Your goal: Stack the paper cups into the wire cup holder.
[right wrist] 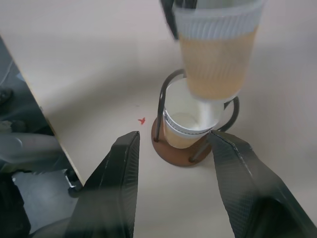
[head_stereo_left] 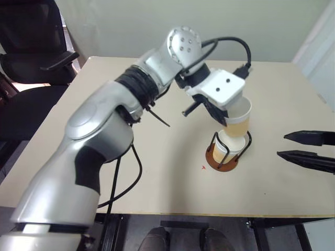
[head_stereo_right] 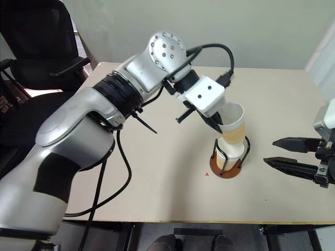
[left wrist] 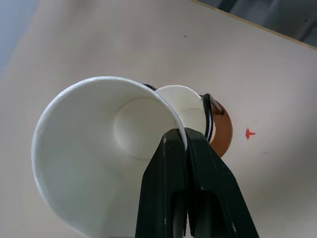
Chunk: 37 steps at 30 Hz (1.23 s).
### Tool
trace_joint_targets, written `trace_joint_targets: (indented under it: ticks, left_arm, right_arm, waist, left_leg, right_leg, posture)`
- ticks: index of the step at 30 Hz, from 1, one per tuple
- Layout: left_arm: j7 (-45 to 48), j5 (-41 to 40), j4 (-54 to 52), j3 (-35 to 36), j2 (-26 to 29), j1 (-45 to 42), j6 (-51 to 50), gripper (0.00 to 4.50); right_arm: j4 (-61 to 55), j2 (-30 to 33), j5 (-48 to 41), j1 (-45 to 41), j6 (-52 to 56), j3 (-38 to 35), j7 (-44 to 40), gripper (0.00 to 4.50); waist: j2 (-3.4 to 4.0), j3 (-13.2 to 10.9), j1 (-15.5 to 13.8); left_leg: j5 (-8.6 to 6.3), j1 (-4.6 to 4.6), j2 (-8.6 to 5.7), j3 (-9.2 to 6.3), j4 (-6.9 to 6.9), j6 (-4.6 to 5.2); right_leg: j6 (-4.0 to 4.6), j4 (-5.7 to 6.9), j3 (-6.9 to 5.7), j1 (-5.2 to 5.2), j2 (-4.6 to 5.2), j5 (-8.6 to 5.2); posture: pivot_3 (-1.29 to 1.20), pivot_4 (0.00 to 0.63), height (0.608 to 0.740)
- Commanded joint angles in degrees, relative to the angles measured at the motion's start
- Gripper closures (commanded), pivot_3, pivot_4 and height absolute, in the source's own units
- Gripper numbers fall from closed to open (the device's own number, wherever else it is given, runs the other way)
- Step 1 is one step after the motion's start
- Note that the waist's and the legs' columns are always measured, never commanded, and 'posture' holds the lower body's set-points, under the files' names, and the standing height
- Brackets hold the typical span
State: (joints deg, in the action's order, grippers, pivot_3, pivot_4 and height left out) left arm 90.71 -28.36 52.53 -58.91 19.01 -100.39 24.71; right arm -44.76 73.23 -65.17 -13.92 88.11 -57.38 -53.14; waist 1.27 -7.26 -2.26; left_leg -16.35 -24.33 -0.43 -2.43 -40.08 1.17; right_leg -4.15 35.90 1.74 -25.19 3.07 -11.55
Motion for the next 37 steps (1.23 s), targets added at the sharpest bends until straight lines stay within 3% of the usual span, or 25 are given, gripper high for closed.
trace_joint_targets:
  ticks: [1,7,8,11,14,19,20,23,28,31,35,37]
  left_arm:
    - [1.8,1.1,0.9,-0.7,-1.4,0.1,2.4,4.48]
    - [1.8,2.9,1.8,-1.5,-2.7,0.9,4.3,4.48]
    - [1.8,4.0,2.6,-1.1,-3.3,0.9,4.7,4.3]
    - [1.8,5.5,4.4,1.2,-4.9,0.6,4.8,3.55]
    - [1.8,5.8,6.6,5.8,-6.5,-0.4,2.9,2.45]
    - [1.7,6.5,12.9,21.9,-8.7,-4.4,-0.8,0.71]
    - [1.4,6.8,13.6,24.4,-8.4,-5.0,-1.6,0.71]
    - [0.2,8.4,14.3,31.1,-4.5,-4.2,-3.9,0.71]
    - [-0.6,13.0,8.8,36.8,6.5,5.7,-9.4,0.71]
    - [-1.2,14.1,-0.2,39.8,14.7,14.5,-17.3,0.71]
    - [-6.2,15.0,-18.3,44.7,28.4,32.5,-32.3,0.71]
    - [-9.5,14.6,-26.4,47.3,31.7,38.5,-38.8,0.71]
  right_arm:
    - [-0.8,0.6,-2.6,0.1,2.0,-4.8,1.8,2.23]
    - [-0.4,1.6,-5.1,1.0,3.1,-6.9,3.4,2.23]
    - [-0.2,1.8,-5.1,1.3,2.9,-6.9,3.6,2.23]
    - [0.2,2.0,-5.3,2.0,2.2,-6.5,4.0,2.23]
    - [0.6,1.9,-4.8,2.7,0.9,-5.8,4.2,2.23]
    - [2.1,2.4,-2.0,4.9,-3.3,-3.0,3.2,2.23]
    - [2.4,2.4,-1.2,5.5,-4.5,-2.2,2.9,2.23]
    - [4.0,2.5,2.4,7.4,-10.0,2.6,1.4,2.23]
    - [10.0,4.7,8.8,6.9,-22.2,14.4,-3.1,2.23]
    - [15.1,7.1,12.2,4.3,-29.1,21.5,-6.8,2.23]
    - [22.2,9.3,16.1,-3.1,-37.7,32.1,-10.6,2.23]
    - [23.9,9.1,17.0,-6.2,-39.7,35.5,-11.8,2.23]
  waist:
    - [0.0,0.0,-0.1]
    - [0.01,0.0,-0.3]
    - [0.01,0.0,-0.3]
    - [0.0,0.0,-0.3]
    - [0.01,0.0,-0.3]
    - [-0.01,0.0,-0.3]
    - [-0.01,0.0,-0.3]
    - [0.09,0.1,-0.2]
    - [0.32,0.2,0.6]
    - [0.3,0.2,0.7]
    - [0.37,0.2,1.2]
    - [0.36,0.2,1.2]
  left_leg:
    - [-0.01,-0.01,0.01,-0.04,-0.02,0.01]
    - [-0.03,0.01,-0.02,0.04,-0.05,0.04]
    - [-0.03,0.0,-0.02,0.03,-0.06,0.04]
    - [-0.03,0.01,-0.04,0.03,-0.08,0.04]
    - [-0.05,-0.01,-0.08,0.04,-0.11,0.08]
    - [-0.06,-0.02,-0.08,0.07,-0.1,0.1]
    - [-0.08,-0.02,-0.08,0.08,-0.1,0.12]
    - [-0.11,0.04,-0.1,0.17,-0.08,0.19]
    - [-0.12,0.29,-0.08,0.33,-0.07,0.2]
    - [-0.07,0.31,-0.06,0.34,-0.19,0.16]
    - [-0.05,0.31,-0.05,0.3,-0.31,0.15]
    - [-0.05,0.32,-0.01,0.27,-0.33,0.15]
  right_leg:
    - [-0.04,0.01,0.05,0.0,0.05,-0.02]
    - [-0.16,0.07,0.09,0.0,0.03,-0.08]
    - [-0.17,0.07,0.1,0.0,0.03,-0.08]
    - [-0.21,0.09,0.09,0.02,0.04,-0.1]
    - [-0.25,0.1,0.08,0.02,0.04,-0.12]
    - [-0.32,0.07,0.09,0.01,0.02,-0.16]
    - [-0.33,0.05,0.1,0.01,0.03,-0.17]
    - [-0.48,0.08,0.15,0.02,0.0,-0.27]
    - [-0.52,0.27,0.36,0.02,-0.06,-0.3]
    - [-0.53,0.52,0.43,-0.05,-0.12,-0.3]
    - [-0.49,0.57,0.44,-0.11,-0.26,-0.31]
    - [-0.43,0.55,0.36,-0.13,-0.57,-0.35]
  posture:
    - [0.0,0.15,0.74]
    - [0.0,0.15,0.74]
    - [0.0,0.15,0.74]
    - [0.0,0.15,0.74]
    - [0.0,0.15,0.74]
    - [0.0,0.15,0.74]
    - [0.0,0.15,0.74]
    - [0.0,0.15,0.74]
    - [0.0,0.15,0.74]
    - [0.0,0.15,0.74]
    - [0.0,0.15,0.74]
    - [0.0,0.15,0.74]
